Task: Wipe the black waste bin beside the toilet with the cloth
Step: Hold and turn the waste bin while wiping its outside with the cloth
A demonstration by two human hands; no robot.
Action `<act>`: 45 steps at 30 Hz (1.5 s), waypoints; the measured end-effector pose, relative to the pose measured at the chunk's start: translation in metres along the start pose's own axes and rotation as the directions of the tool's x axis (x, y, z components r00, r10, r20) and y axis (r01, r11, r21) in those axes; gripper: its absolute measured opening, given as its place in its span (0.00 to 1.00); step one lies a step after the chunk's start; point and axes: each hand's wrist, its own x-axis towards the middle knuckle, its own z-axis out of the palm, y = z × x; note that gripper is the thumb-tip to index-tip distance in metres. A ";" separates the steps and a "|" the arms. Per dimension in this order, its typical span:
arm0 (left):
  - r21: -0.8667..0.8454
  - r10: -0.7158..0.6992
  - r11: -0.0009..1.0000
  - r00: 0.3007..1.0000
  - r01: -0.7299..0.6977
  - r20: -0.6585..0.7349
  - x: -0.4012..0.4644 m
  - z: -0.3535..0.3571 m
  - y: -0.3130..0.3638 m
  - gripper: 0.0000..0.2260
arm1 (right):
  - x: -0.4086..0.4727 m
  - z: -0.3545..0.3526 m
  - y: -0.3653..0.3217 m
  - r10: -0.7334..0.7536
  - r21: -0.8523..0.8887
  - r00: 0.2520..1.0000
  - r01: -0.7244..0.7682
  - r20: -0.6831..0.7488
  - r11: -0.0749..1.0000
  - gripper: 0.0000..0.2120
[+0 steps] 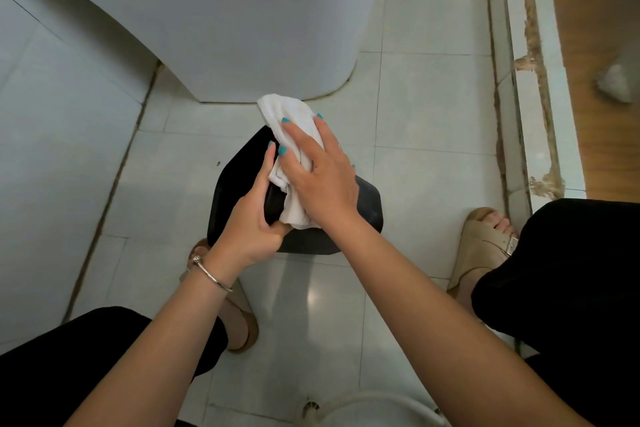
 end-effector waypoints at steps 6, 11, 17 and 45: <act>-0.031 -0.029 0.999 1.000 0.029 0.006 -0.004 -0.005 0.001 0.47 | 0.014 0.000 0.043 0.157 0.025 0.988 -0.157 -0.009 0.987 0.18; 0.010 -0.035 0.999 0.999 0.035 0.000 -0.005 -0.011 -0.001 0.47 | 0.016 -0.009 0.085 0.322 0.041 0.946 -0.321 -0.031 0.946 0.18; -0.001 -0.044 0.999 0.997 0.044 0.060 -0.004 -0.006 0.004 0.48 | 0.017 -0.016 0.110 0.477 0.047 0.878 -0.474 -0.053 0.879 0.20; -0.030 -0.060 0.998 0.996 0.062 0.065 -0.013 -0.005 -0.007 0.48 | 0.024 0.000 0.080 0.248 -0.004 0.967 -0.248 -0.051 0.969 0.17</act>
